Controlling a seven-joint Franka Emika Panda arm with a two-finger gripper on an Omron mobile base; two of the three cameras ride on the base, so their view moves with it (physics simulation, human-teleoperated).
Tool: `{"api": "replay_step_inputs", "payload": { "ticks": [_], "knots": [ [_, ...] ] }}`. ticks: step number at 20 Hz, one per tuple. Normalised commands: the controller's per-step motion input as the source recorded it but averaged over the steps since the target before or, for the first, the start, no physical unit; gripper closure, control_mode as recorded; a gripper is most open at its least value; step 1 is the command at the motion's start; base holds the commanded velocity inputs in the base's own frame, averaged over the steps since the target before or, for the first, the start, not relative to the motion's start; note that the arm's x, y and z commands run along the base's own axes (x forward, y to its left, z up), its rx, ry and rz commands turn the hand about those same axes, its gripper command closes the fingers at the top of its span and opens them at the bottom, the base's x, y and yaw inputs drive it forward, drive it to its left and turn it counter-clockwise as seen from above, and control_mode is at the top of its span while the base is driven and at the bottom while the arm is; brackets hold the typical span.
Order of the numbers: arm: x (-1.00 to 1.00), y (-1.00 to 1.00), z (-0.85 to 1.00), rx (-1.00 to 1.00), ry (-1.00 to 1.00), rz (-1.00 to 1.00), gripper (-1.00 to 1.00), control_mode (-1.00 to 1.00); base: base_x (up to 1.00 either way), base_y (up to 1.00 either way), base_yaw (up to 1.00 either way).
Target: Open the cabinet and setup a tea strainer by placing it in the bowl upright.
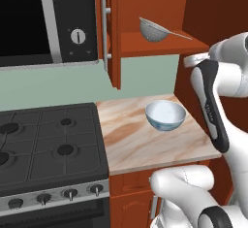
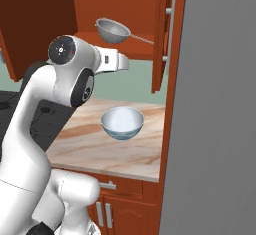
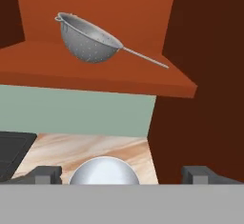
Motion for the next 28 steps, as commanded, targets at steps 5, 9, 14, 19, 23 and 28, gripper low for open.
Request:
{"api": "replay_step_inputs", "payload": {
  "ticks": [5, 9, 14, 19, 23, 28],
  "knots": [
    [0.0, 0.28, 0.07, -0.04, 0.03, 0.04, -1.0, -1.0, 0.0, 0.0, 0.0],
    [0.05, 0.21, 0.13, -0.09, 0.0, 0.0, -1.0, -1.0, 0.0, 0.0, 0.0],
    [0.2, 0.11, 0.04, -0.09, 0.0, 0.0, -1.0, -1.0, 0.0, 0.0, 0.0],
    [0.33, -0.1, 0.04, -0.05, 0.0, 0.0, -1.0, -1.0, 0.0, 0.0, 0.0],
    [0.23, -0.12, 0.27, -0.07, 0.0, 0.0, -1.0, -1.0, 0.0, 0.0, 0.0],
    [0.24, -0.17, 0.2, -0.01, 0.0, 0.0, -1.0, -1.0, 0.0, 0.0, 0.0]
  ]
}}
